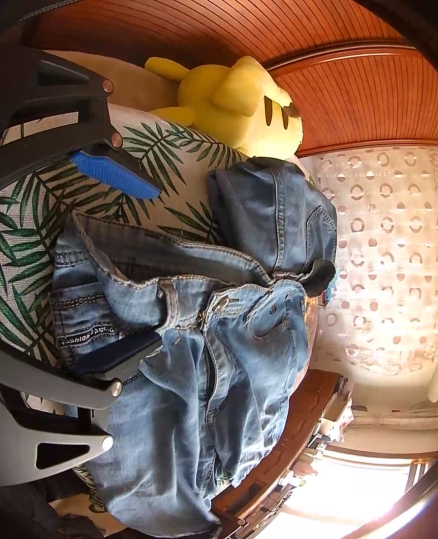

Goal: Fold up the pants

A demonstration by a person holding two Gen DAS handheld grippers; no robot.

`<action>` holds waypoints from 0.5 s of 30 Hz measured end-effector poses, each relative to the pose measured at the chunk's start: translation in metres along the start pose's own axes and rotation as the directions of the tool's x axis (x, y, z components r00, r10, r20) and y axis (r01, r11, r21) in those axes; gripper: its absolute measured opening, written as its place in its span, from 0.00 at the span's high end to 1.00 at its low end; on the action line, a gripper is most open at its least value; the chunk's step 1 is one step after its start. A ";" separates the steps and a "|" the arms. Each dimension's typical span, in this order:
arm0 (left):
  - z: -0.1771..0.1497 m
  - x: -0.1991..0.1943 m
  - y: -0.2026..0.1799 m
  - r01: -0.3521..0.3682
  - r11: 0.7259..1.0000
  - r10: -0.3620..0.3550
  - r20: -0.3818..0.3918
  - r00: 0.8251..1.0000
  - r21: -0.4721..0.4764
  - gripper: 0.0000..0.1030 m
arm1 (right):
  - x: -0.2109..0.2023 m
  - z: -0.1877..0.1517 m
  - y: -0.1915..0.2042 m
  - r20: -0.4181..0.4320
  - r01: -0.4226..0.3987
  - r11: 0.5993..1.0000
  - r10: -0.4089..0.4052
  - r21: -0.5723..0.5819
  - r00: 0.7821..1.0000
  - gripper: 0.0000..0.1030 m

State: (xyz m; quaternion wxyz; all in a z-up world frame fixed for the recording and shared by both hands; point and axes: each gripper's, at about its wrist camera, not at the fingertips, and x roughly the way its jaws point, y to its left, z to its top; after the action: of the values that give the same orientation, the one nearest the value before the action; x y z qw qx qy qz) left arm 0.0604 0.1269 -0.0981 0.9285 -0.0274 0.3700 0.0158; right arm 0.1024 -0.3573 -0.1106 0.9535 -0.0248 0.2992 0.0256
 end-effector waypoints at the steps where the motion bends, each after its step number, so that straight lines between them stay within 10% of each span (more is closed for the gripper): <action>1: 0.000 0.000 0.000 0.003 1.000 -0.003 0.001 1.000 -0.001 0.21 | -0.001 0.007 0.000 0.021 0.014 1.000 -0.014 -0.001 1.000 0.95; 10: -0.007 -0.001 -0.003 0.009 1.000 -0.009 -0.008 1.000 0.014 0.21 | 0.041 -0.004 0.008 -0.079 0.023 1.000 -0.024 -0.003 0.997 0.94; 15: -0.008 -0.005 -0.004 0.013 1.000 -0.013 -0.002 1.000 0.015 0.21 | 0.014 -0.028 -0.004 -0.061 -0.002 0.999 0.005 0.049 0.998 0.62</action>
State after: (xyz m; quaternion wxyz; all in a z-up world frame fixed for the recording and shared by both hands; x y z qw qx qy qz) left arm 0.0513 0.1225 -0.1002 0.9285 -0.0230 0.3706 0.0073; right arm 0.0979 -0.3628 -0.1417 0.9442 -0.0016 0.3288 0.0190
